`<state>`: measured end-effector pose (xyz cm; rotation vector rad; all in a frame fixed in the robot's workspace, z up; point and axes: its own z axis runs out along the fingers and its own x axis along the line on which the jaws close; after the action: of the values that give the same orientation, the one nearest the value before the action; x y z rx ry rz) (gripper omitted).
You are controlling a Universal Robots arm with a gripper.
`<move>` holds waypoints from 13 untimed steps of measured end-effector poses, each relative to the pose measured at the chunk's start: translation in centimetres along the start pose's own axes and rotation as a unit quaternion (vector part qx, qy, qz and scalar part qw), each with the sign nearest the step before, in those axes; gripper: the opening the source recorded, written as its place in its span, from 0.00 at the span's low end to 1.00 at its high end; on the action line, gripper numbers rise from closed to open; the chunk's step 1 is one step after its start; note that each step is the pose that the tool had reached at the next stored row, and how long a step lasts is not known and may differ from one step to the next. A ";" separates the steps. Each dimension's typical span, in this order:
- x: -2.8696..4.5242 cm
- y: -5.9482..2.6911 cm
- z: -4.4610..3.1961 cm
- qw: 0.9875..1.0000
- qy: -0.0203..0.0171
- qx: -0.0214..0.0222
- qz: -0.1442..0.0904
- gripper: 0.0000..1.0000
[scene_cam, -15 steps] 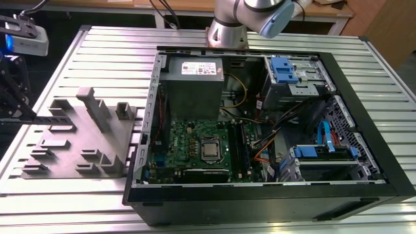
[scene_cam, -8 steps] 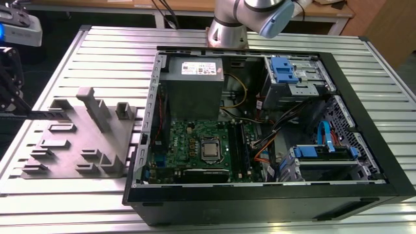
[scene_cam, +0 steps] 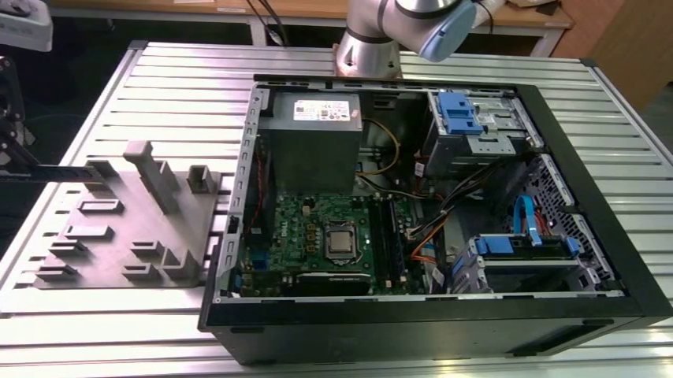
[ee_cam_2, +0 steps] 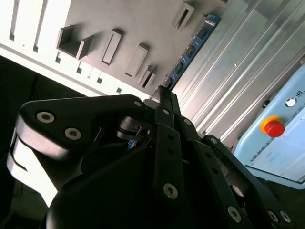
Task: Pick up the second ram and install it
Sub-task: 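Pick up the second ram and move it above second insertion slot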
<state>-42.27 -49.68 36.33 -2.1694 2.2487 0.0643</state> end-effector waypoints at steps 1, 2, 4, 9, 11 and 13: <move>-0.01 0.00 -0.24 1.000 0.000 0.000 0.000 0.08; -0.02 0.01 -0.44 1.000 0.000 0.000 0.000 0.08; -0.03 0.01 -0.82 1.000 -0.001 0.000 0.000 0.08; -0.06 0.03 -1.54 1.000 -0.001 0.000 0.000 0.08; -0.07 0.03 -1.77 1.000 -0.002 0.000 0.000 0.08; -0.08 0.04 -2.04 1.000 -0.002 0.000 0.000 0.08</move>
<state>-42.27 -49.69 38.38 -2.1674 2.2465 0.0689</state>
